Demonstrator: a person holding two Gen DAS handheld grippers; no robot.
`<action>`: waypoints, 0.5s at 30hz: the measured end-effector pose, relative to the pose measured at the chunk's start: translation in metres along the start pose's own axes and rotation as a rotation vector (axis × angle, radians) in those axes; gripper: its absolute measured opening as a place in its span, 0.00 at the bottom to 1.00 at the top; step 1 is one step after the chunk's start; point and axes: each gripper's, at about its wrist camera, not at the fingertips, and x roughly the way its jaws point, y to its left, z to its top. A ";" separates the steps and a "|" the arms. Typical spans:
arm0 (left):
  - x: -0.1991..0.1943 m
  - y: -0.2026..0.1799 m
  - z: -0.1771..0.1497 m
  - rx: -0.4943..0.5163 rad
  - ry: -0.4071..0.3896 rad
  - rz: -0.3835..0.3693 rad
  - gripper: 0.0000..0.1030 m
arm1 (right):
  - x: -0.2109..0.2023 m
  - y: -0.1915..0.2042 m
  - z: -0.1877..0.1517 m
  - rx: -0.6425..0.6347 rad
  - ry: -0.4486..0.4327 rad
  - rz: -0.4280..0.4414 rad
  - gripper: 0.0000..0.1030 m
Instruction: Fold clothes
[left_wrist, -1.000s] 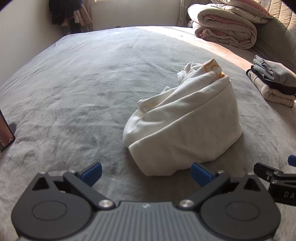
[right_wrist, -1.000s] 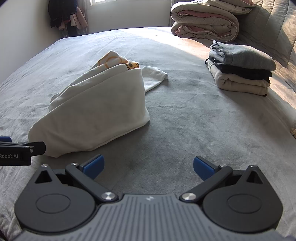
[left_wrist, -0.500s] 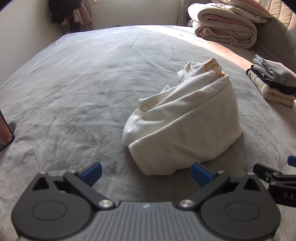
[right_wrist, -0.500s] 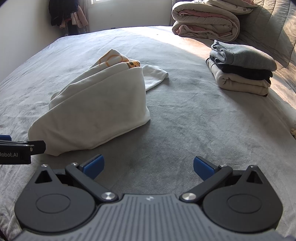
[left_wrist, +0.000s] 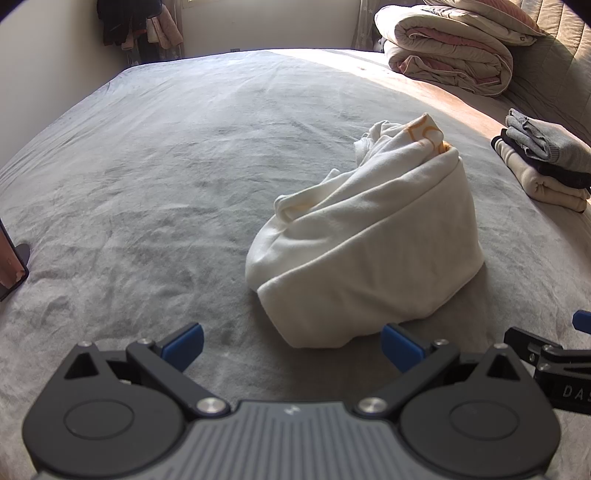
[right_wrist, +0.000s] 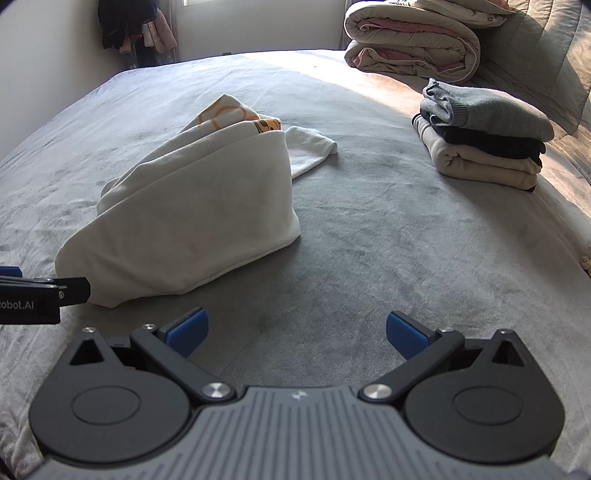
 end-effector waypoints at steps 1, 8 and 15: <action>0.000 0.000 0.000 0.001 0.001 0.000 1.00 | 0.000 0.000 0.000 -0.001 0.001 0.000 1.00; 0.001 0.002 0.002 0.001 0.008 -0.005 1.00 | 0.000 0.001 -0.001 -0.010 0.003 -0.003 1.00; 0.007 0.015 0.018 0.000 0.028 -0.021 1.00 | -0.005 0.007 0.012 -0.039 -0.028 -0.002 1.00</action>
